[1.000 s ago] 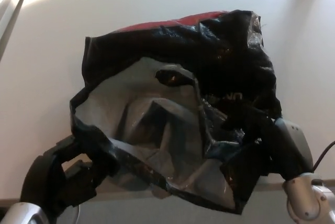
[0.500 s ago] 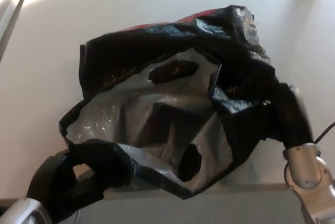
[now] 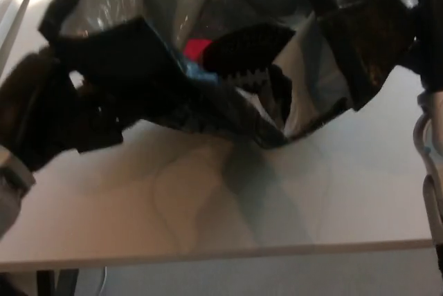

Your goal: A plastic bag is kept infront of the robot in the middle of the desk and the robot uses both its hands to grab it from the top and lifts it up and then releases it.

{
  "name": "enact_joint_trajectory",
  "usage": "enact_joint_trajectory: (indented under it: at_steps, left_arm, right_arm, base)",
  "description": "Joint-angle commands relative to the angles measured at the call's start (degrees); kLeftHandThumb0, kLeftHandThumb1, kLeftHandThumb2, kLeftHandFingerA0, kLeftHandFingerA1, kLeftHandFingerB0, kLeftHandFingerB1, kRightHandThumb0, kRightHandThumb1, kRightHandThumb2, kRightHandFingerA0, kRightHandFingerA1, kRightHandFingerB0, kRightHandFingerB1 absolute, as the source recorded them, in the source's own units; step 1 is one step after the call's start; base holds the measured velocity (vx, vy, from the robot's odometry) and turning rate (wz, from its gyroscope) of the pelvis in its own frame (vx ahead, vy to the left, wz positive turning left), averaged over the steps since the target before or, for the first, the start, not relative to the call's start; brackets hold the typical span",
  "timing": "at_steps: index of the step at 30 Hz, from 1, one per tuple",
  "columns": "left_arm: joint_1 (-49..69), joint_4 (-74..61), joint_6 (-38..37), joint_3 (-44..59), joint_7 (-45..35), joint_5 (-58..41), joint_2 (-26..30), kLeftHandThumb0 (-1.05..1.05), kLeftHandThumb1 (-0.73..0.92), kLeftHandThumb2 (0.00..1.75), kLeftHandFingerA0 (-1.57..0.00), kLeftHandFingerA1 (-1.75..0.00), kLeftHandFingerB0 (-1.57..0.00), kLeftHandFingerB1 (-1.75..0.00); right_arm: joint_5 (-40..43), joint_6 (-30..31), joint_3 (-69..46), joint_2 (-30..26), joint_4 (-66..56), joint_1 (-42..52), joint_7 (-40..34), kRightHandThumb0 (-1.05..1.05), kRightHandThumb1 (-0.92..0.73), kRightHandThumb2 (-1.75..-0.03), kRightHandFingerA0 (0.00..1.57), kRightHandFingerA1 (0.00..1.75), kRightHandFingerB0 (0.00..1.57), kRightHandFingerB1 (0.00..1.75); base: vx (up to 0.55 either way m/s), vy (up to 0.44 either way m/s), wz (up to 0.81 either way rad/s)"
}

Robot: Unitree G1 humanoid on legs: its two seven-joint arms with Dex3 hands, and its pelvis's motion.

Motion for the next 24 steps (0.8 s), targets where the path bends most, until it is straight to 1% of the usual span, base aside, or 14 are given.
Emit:
enact_joint_trajectory:
  at_steps: [1, 4, 5, 6, 7, 8, 9, 10, 11, 12, 16, 17, 18, 24]
  left_arm:
    - [-22.42, -1.95, 2.05, 9.48, 5.24, -6.66, 7.13, -0.20, 0.67, 0.57, -0.90, -1.75, -0.64, -1.73]
    - [-27.39, -5.23, 5.49, 11.96, 7.37, -10.23, 8.73, -0.21, 0.68, 0.57, -0.89, -1.75, -0.63, -1.72]
    - [-29.42, -6.60, 4.76, 12.16, 7.18, -10.52, 9.46, -0.18, 0.67, 0.58, -0.92, -1.75, -0.60, -1.75]
    - [-31.09, -7.63, 4.14, 12.09, 8.03, -10.16, 9.27, -0.24, 0.50, 0.83, -1.26, -1.48, -0.95, -1.31]
    - [-32.66, -8.70, 3.92, 12.18, 8.89, -10.23, 9.12, -0.16, 0.67, 0.59, -0.95, -1.75, -0.61, -1.75]
    - [-34.00, -9.74, 3.79, 12.32, 9.57, -10.52, 9.05, -0.16, 0.67, 0.59, -0.95, -1.75, -0.61, -1.75]
    - [-37.19, -11.94, 2.68, 12.49, 10.94, -11.47, 8.79, -0.17, 0.66, 0.58, -0.92, -1.75, -0.64, -1.75]
    - [-38.58, -12.89, 2.43, 12.78, 11.34, -12.28, 8.60, -0.17, 0.65, 0.58, -0.91, -1.75, -0.63, -1.75]
    - [-39.06, -13.21, 2.44, 12.92, 11.48, -12.61, 8.52, -0.17, 0.65, 0.58, -0.91, -1.75, -0.63, -1.75]
    - [-39.92, -14.23, 1.59, 12.96, 11.05, -12.01, 9.16, -0.20, 0.63, 0.57, -0.91, -1.75, -0.63, -1.75]
    - [-43.16, -19.50, 4.04, 14.88, 16.05, -17.06, 9.48, -0.21, 0.59, 0.56, -0.93, -1.75, -0.65, -1.75]
    - [-44.09, -22.04, 5.42, 15.68, 21.06, -22.19, 9.41, -0.25, 0.58, 0.60, -0.94, -1.73, -0.72, -1.57]
    - [-44.24, -23.16, 5.94, 15.98, 23.02, -24.11, 9.45, -0.24, 0.58, 0.60, -0.95, -1.73, -0.72, -1.55]
    - [-43.24, -24.67, 6.78, 16.96, 27.31, -28.94, 10.87, -0.24, 0.58, 0.60, -0.95, -1.73, -0.72, -1.55]
  right_arm:
    - [6.12, 12.33, -3.54, -4.55, -12.23, -10.94, 4.83, -0.41, -0.62, -0.63, 0.96, 1.62, 0.75, 1.47]
    - [8.24, 14.27, -3.91, -4.66, -17.25, -10.85, 5.84, -0.41, -0.63, -0.63, 0.92, 1.65, 0.73, 1.46]
    - [8.71, 13.14, -4.12, -5.29, -19.12, -10.49, 6.50, -0.37, -0.65, -0.59, 0.88, 1.72, 0.69, 1.50]
    - [9.22, 13.43, -4.30, -5.48, -20.63, -10.52, 6.76, -0.38, -0.64, -0.61, 0.87, 1.71, 0.71, 1.49]
    - [10.96, 14.05, -4.51, -5.19, -22.41, -10.46, 7.01, -0.39, -0.47, -0.86, 1.20, 1.40, 0.84, 1.14]
    - [13.25, 14.61, -4.73, -4.67, -24.17, -10.31, 7.24, -0.39, -0.47, -0.86, 1.20, 1.40, 0.84, 1.14]
    - [11.44, 13.00, -4.89, -5.52, -27.16, -10.38, 6.79, -0.42, -0.63, -0.64, 0.92, 1.71, 0.70, 1.49]
    - [11.48, 13.77, -5.03, -5.61, -29.34, -10.34, 6.73, -0.38, -0.65, -0.60, 0.92, 1.75, 0.67, 1.60]
    - [11.60, 14.25, -5.09, -5.62, -30.20, -10.31, 6.73, -0.38, -0.65, -0.60, 0.92, 1.75, 0.67, 1.60]
    - [11.88, 15.01, -5.21, -5.57, -32.20, -10.63, 6.54, -0.38, -0.65, -0.60, 0.93, 1.75, 0.66, 1.66]
    - [12.89, 16.80, -5.32, -4.71, -39.90, -11.70, 5.57, -0.43, -0.64, -0.60, 0.94, 1.75, 0.71, 1.62]
    - [10.38, 13.37, -5.33, -4.32, -41.54, -12.76, 4.16, -0.36, -0.61, -0.60, 0.95, 1.74, 0.71, 1.59]
    - [9.74, 12.60, -5.28, -4.37, -42.90, -12.97, 4.00, -0.37, -0.63, -0.60, 0.97, 1.70, 0.67, 1.60]
    - [9.38, 13.83, -4.78, -4.03, -45.56, -12.13, 4.41, -0.37, -0.63, -0.60, 0.97, 1.70, 0.67, 1.60]
  base:
    - [0.00, 0.000, 0.00]
    - [0.00, 0.000, 0.00]
    - [0.00, 0.000, 0.00]
    - [0.00, 0.000, 0.00]
    - [0.00, 0.000, 0.00]
    - [0.00, 0.000, 0.00]
    - [0.00, 0.000, 0.00]
    - [0.00, 0.000, 0.00]
    - [0.00, 0.000, 0.00]
    - [0.00, 0.000, 0.00]
    - [0.00, 0.000, 0.00]
    - [0.00, 0.000, 0.00]
    - [0.00, 0.000, 0.00]
    - [0.00, 0.000, 0.00]
